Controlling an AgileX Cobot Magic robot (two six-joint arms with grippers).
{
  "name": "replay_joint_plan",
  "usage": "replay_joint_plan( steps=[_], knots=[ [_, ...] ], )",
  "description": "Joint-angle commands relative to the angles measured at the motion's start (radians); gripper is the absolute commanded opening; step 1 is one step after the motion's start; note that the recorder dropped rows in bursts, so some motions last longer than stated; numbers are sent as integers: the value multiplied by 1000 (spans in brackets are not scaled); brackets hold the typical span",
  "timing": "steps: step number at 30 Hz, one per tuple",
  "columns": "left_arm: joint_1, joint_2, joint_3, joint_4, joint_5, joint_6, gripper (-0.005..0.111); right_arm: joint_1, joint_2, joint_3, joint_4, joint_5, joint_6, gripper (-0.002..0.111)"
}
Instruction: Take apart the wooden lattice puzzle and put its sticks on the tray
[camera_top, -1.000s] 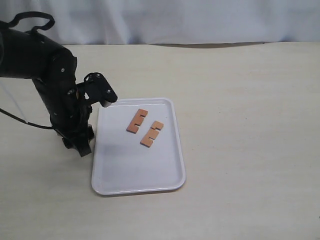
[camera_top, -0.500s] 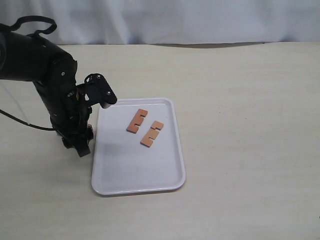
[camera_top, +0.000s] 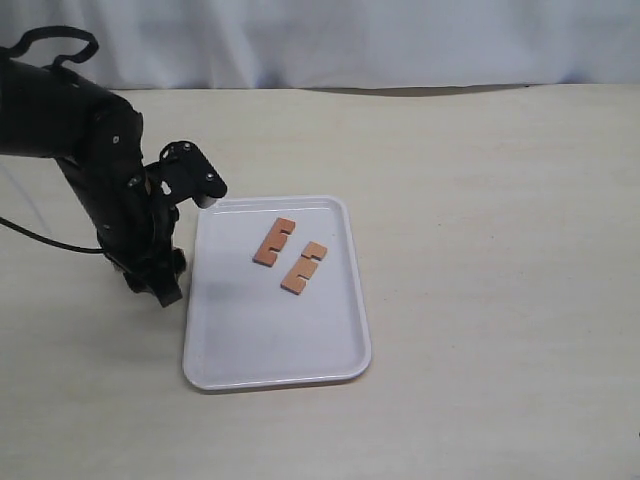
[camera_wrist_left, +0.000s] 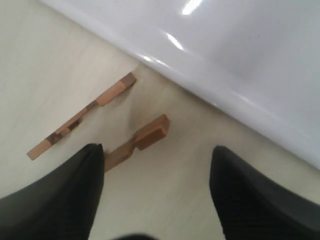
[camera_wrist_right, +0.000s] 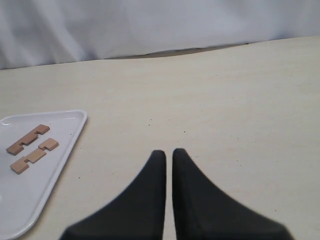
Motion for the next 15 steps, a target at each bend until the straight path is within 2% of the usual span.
replay_joint_plan(
  steps=[1, 15],
  knots=[
    [33, -1, 3, -44, -7, 9, 59, 3, -5, 2, -3, -1, -1, 4],
    [45, -1, 3, -99, 2, 78, 59, 3, -5, 2, -3, -1, -1, 4]
  ],
)
